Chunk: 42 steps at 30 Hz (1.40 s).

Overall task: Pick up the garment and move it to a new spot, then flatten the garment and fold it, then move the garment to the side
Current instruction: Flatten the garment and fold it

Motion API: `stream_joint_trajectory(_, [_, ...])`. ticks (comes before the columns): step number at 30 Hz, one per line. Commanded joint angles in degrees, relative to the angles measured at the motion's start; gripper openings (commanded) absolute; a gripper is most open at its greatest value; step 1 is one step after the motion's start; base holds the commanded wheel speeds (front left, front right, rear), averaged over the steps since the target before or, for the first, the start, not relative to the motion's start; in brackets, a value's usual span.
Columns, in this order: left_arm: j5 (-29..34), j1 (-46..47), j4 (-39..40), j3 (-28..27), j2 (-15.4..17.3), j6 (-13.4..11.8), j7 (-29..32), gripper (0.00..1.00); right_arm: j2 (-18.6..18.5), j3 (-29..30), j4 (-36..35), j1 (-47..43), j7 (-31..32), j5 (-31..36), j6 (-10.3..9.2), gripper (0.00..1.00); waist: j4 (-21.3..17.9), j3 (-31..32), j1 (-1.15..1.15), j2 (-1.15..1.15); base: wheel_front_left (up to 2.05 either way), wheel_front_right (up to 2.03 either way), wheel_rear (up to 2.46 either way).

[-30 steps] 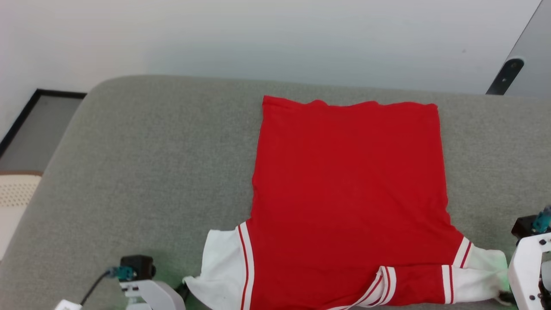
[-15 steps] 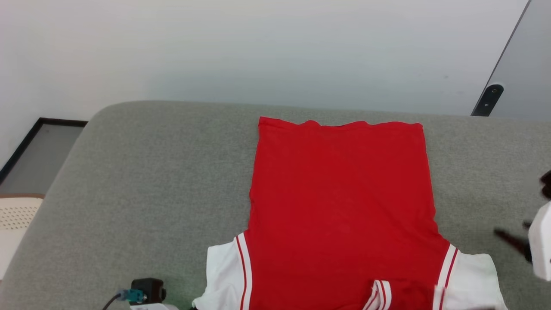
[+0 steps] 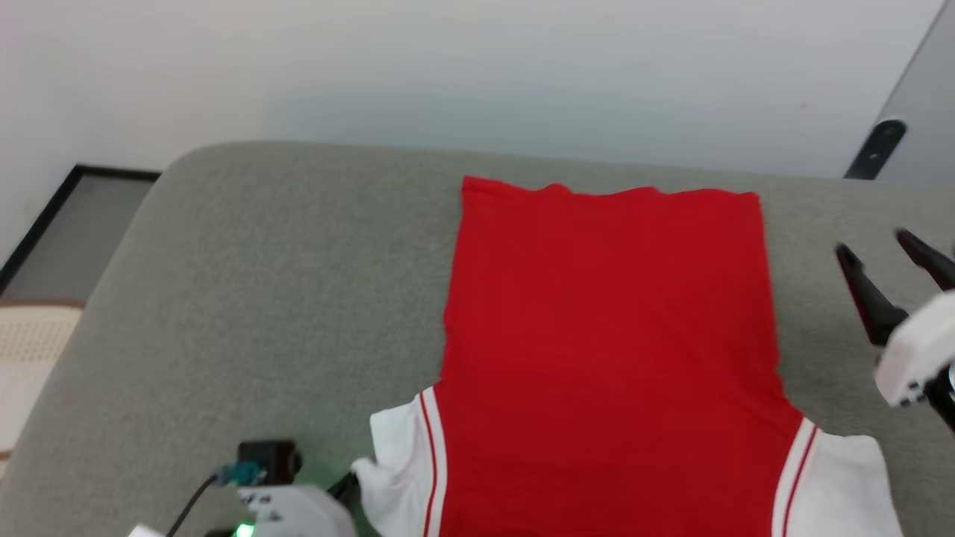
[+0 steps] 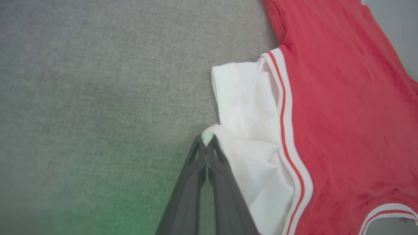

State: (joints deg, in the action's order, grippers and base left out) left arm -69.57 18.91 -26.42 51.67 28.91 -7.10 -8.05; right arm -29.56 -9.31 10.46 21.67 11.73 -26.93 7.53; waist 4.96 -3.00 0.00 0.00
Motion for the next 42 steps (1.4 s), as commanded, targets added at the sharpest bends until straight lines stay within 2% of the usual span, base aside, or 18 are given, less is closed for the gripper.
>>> stream_joint_trajectory(1, [0.67,1.04,0.2,0.17,-0.34,0.22,-0.02,0.0,0.15,-0.85,1.51,1.48,-0.38,0.98,-0.09,1.0,1.77,-1.71,0.0,0.0,0.0,0.0,0.0])
stream_joint_trajectory(3, [1.55,2.55,0.33,0.72,-1.15,0.46,0.29,0.0,0.53,-1.36,6.06,5.81,0.11,0.78,-0.1,1.0,3.48,-3.0,0.0,0.0,0.0,0.0,0.0])
stream_joint_trajectory(7, [3.75,6.28,0.49,2.42,-3.77,1.18,0.87,0.0,-1.28,-3.22,16.05,14.07,2.61,1.3,-0.09,1.0,7.89,-6.07,0.0,0.0,0.0,0.0,0.0])
stream_joint_trajectory(11, [5.43,9.37,0.04,3.7,-6.34,2.32,1.01,0.0,-3.62,-6.09,24.57,22.26,9.08,-0.2,-0.1,1.0,11.76,-9.38,0.0,0.0,0.0,0.0,0.0])
stream_joint_trajectory(16, [6.9,12.19,-0.58,4.88,-8.99,3.85,0.6,0.0,-6.5,-9.77,31.6,30.3,16.1,-2.34,-0.09,1.0,15.62,-13.34,0.0,0.0,0.0,0.0,0.0])
stream_joint_trajectory(19, [7.74,13.59,-1.15,5.67,-10.16,4.7,0.81,0.0,-7.64,-9.26,36.26,34.46,19.95,-3.49,-0.09,1.0,17.61,-15.59,0.0,0.0,0.0,0.0,0.0])
stream_joint_trajectory(25, [8.34,15.22,-2.85,6.47,-12.07,5.89,0.83,0.0,-8.54,-9.17,45.05,40.6,24.76,-0.84,-0.09,1.0,20.27,-19.02,0.0,0.0,0.0,0.0,0.0])
stream_joint_trajectory(32, [8.17,15.57,-5.64,6.54,-12.69,6.41,0.51,0.0,-9.15,-8.8,53.31,43.91,28.91,3.42,-0.09,1.0,21.9,-20.97,0.0,0.0,0.0,0.0,0.0])
stream_joint_trajectory(38, [7.44,15.69,-7.7,6.39,-13.36,7.18,0.48,0.0,-8.38,-5.44,61.45,43.75,29.12,6.42,-0.09,1.0,22.64,-21.46,0.0,0.0,0.0,0.0,0.0])
stream_joint_trajectory(39, [7.42,15.76,-8.11,6.41,-13.44,7.32,0.46,0.0,-8.17,-5.22,62.19,43.54,29.09,7.33,-0.1,0.82,22.65,-21.46,0.0,0.0,0.0,0.0,0.0])
stream_joint_trajectory(40, [7.25,15.84,-8.43,6.37,-13.46,7.48,0.51,0.0,-7.82,-4.76,62.67,43.76,28.74,7.81,-0.09,0.0,22.58,-21.49,0.0,0.0,0.0,0.0,0.0])
stream_joint_trajectory(42, [6.99,16.03,-9.2,6.12,-13.41,7.62,0.34,0.0,-7.26,-3.96,63.23,44.34,28.3,9.14,-0.09,0.0,22.26,-21.36,0.0,0.0,0.0,0.0,0.0])
